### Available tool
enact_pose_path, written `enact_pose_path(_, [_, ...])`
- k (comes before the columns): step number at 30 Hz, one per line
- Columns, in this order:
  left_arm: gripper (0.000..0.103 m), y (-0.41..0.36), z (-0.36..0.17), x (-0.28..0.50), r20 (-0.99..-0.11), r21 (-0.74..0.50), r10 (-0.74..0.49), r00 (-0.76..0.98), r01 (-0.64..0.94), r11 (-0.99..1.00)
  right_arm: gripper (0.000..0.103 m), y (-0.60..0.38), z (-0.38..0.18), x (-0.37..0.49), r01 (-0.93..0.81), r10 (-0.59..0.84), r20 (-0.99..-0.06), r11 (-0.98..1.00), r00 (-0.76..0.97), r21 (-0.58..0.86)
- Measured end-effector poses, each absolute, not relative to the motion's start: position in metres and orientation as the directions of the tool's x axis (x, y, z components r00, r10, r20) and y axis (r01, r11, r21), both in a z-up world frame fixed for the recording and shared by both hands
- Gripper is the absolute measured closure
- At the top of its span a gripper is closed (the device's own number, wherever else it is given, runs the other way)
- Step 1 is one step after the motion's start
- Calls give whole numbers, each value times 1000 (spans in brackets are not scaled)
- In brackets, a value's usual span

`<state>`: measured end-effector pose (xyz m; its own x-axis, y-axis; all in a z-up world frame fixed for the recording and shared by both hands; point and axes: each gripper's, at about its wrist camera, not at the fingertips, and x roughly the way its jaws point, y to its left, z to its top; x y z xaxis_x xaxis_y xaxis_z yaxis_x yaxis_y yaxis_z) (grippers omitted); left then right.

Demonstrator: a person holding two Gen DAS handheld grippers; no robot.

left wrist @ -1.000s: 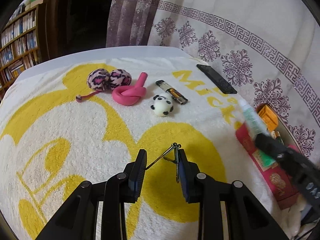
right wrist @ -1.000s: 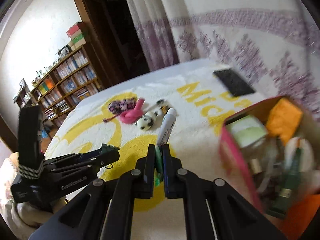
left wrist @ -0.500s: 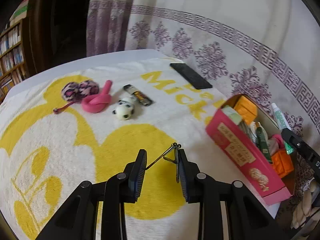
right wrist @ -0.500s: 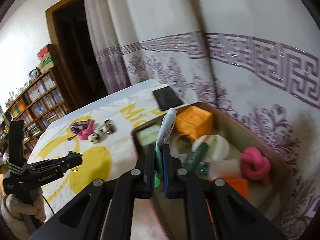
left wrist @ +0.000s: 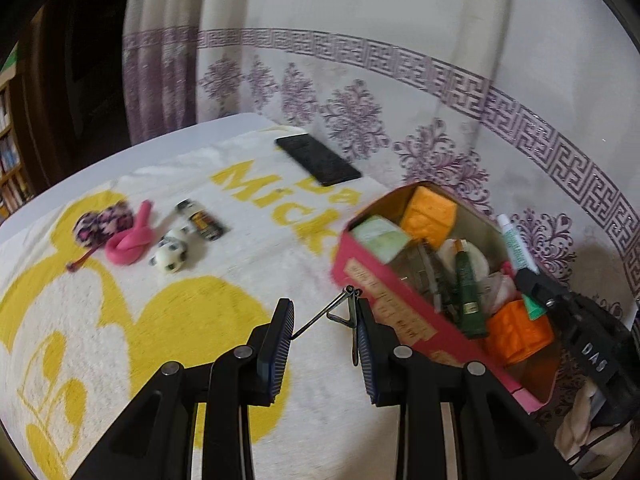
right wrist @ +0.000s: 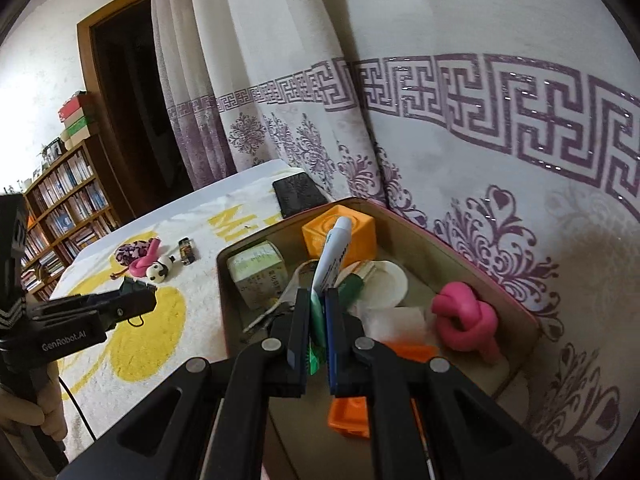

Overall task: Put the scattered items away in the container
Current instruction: 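Carry the black binder clip and green-white tube over the tin box, then open both grippers to drop the clip and tube into the tin box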

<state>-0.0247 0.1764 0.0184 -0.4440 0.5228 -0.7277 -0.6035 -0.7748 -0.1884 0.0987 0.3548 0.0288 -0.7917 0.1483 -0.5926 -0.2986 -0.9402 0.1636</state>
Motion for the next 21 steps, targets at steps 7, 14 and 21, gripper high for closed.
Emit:
enact_pose_path(7, [71,230,34,-15,-707,-174,579,-406,-694,-699,96,362,28,104,-326,183,-595,-935,-783,142])
enact_pose_path(14, [65,269,26,-17,-722,-217,607,-331,-725,-654,89,364,24,110,-368,239,-595,-924,-767,103])
enact_pose_path(21, [36,260,26,-19,-711,-218,606,-357,-707,-673,62,373,27,115,-401,254,-580,-906,-774,139])
